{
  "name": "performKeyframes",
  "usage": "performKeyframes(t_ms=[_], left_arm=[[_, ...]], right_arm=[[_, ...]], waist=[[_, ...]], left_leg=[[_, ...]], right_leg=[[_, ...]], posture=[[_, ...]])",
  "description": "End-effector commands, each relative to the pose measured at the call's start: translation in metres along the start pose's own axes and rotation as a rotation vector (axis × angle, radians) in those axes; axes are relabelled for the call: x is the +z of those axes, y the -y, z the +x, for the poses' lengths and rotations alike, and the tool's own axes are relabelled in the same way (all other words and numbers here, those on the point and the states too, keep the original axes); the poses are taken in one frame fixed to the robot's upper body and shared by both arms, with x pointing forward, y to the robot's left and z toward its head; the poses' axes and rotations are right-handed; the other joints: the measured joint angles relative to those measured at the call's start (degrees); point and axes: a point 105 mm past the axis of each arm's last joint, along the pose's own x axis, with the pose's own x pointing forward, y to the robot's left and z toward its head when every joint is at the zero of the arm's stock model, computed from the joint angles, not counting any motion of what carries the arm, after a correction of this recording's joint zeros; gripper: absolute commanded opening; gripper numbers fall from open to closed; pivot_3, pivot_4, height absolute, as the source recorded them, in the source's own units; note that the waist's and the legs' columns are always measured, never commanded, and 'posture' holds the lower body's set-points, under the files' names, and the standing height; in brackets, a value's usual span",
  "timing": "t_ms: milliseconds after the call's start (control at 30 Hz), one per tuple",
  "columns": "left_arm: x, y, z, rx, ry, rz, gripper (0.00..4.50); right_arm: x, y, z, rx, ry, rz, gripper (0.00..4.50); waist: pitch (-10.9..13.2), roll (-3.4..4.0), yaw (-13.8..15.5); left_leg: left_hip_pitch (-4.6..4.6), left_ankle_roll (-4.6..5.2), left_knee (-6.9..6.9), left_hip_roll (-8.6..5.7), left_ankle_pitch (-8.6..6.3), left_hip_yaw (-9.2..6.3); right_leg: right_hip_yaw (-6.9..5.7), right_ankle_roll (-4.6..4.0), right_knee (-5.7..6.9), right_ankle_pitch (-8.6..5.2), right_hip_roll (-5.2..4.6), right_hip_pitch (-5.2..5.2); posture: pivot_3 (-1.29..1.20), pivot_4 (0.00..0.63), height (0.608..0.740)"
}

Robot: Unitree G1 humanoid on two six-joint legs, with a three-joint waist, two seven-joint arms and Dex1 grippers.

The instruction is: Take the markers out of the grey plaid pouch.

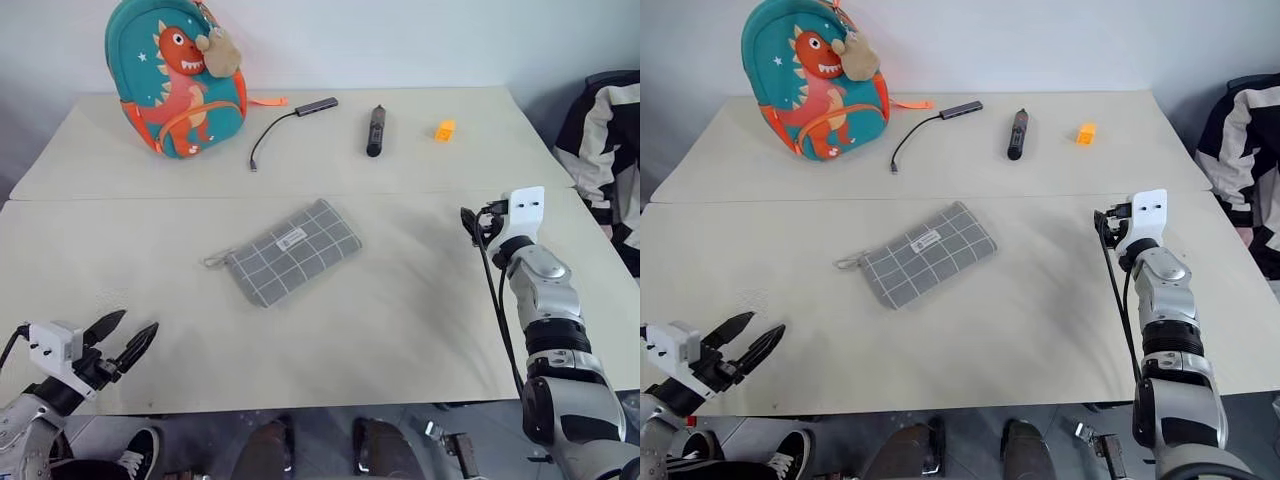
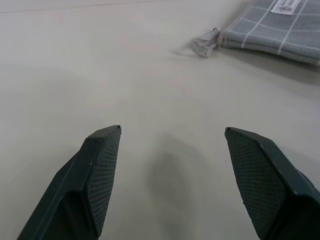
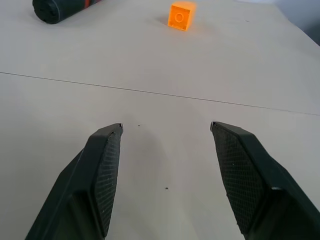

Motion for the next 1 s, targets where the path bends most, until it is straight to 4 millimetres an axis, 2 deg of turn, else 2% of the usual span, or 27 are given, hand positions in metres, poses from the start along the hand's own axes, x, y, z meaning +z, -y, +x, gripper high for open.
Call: performKeyframes(t_ms=[33, 167, 333, 533, 733, 800, 933, 1000], left_arm=[[0.010, 0.009, 0.004, -0.029, 0.028, 0.055, 3.54], [0.008, 0.009, 0.003, -0.013, -0.001, 0.093, 3.54], [0.019, 0.016, 0.005, -0.072, 0.067, 0.063, 3.54], [0.019, 0.020, 0.011, -0.076, 0.069, 0.060, 3.54], [0.024, 0.039, 0.032, -0.065, 0.105, -0.079, 3.54], [0.027, 0.042, 0.037, -0.074, 0.122, -0.128, 3.57], [0.030, 0.052, 0.039, -0.133, 0.113, -0.203, 3.57], [0.030, 0.053, 0.040, -0.139, 0.101, -0.234, 3.57]], right_arm=[[0.014, -0.004, -0.004, 0.012, 0.055, -0.023, 2.95], [0.011, -0.008, -0.007, 0.024, 0.039, -0.014, 2.95], [0.021, -0.017, -0.005, 0.062, 0.063, -0.046, 2.95], [0.030, -0.034, -0.007, 0.141, 0.112, -0.109, 2.95], [0.065, -0.098, -0.011, 0.388, 0.223, -0.021, 2.95], [0.074, -0.122, -0.014, 0.457, 0.258, -0.036, 2.31], [0.083, -0.163, -0.017, 0.531, 0.295, -0.043, 0.98], [0.085, -0.190, -0.021, 0.596, 0.312, -0.054, 0.28]], waist=[[0.0, -0.02, 0.0], [0.0, -0.03, 0.0], [0.0, -0.03, 0.0], [0.0, -0.03, 0.0], [0.0, -0.07, 0.0], [0.0, -0.08, 0.0], [-0.1, -0.09, 0.0], [-0.1, -0.11, 0.0]], left_leg=[[0.00, 0.00, 0.01, 0.00, 0.00, 0.00], [0.00, 0.00, 0.04, 0.00, 0.00, 0.03], [0.01, 0.01, 0.06, 0.01, 0.00, 0.13], [0.01, 0.02, 0.05, 0.02, -0.01, 0.15], [0.02, 0.07, 0.11, 0.03, -0.01, 0.22], [0.03, 0.07, 0.16, 0.06, -0.01, 0.22], [0.05, 0.06, 0.23, 0.07, -0.01, 0.23], [0.05, 0.06, 0.23, 0.06, -0.01, 0.24]], right_leg=[[0.00, 0.01, 0.01, 0.00, 0.00, 0.00], [0.02, 0.02, 0.03, 0.01, 0.01, 0.00], [0.13, 0.03, 0.06, 0.04, 0.02, -0.05], [0.16, 0.02, 0.04, 0.04, 0.02, -0.06], [0.21, 0.08, 0.15, 0.08, 0.04, -0.06], [0.20, 0.08, 0.24, 0.08, 0.09, -0.06], [0.21, 0.08, 0.31, 0.08, 0.10, -0.07], [0.22, 0.08, 0.32, 0.08, 0.10, -0.08]], posture=[[0.00, 0.150, 0.740], [0.00, 0.150, 0.740], [0.00, 0.150, 0.740], [0.00, 0.150, 0.740], [0.00, 0.150, 0.740], [0.00, 0.150, 0.740], [0.00, 0.150, 0.740], [0.00, 0.150, 0.740]])
